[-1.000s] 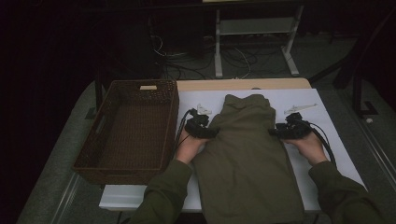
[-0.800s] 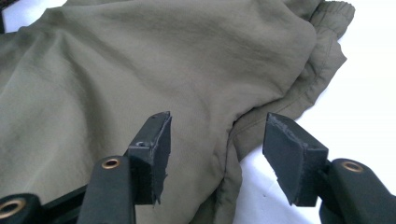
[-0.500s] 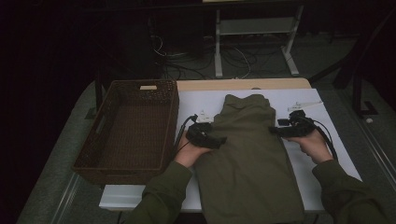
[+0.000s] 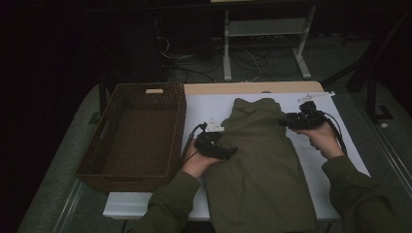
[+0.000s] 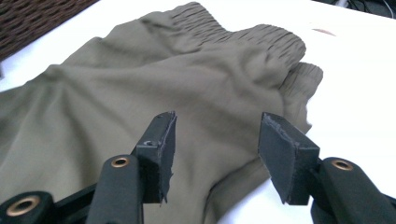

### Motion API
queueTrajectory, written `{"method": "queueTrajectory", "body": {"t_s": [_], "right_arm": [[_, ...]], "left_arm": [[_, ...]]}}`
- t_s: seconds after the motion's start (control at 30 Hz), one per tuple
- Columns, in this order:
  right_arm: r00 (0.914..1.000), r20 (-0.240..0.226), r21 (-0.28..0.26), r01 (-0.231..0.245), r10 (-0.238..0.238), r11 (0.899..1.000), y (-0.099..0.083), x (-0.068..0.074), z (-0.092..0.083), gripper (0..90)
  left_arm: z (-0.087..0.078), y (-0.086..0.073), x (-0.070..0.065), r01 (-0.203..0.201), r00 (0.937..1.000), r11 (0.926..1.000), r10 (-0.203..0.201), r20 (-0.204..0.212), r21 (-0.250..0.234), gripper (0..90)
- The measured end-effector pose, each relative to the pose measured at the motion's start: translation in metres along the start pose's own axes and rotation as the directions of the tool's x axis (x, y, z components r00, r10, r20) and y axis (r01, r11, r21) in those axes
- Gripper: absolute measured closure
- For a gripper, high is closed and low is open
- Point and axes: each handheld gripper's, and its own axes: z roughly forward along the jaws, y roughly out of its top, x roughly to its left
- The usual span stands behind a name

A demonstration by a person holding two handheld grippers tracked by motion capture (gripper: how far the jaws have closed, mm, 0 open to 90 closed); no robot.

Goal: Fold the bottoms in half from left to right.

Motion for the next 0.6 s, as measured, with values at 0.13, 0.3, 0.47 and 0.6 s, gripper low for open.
{"method": "queueTrajectory", "body": {"t_s": [0.13,0.3,0.47,0.6], "right_arm": [[0.9994,0.014,0.006,-0.033,0.033,0.999,0.006,-0.012,0.011,49.9],[0.9963,0.014,-0.010,-0.084,0.085,0.996,0.013,-0.025,0.019,55.5],[0.9949,0.013,-0.010,-0.100,0.100,0.995,0.023,-0.030,0.028,55.4],[0.9931,0.020,-0.007,-0.116,0.116,0.993,0.028,-0.032,0.037,52.9]], "left_arm": [[0.000,0.000,0.001,0.007,1.0000,1.0000,-0.007,-0.001,-0.003,18.2],[0.000,0.000,0.002,0.012,0.9999,0.9999,-0.012,-0.008,-0.004,18.2],[-0.001,0.000,0.001,0.013,0.9999,0.9999,-0.013,-0.007,-0.011,18.0],[-0.001,0.000,0.001,0.013,0.9999,0.9998,-0.013,-0.008,-0.012,17.7]]}}
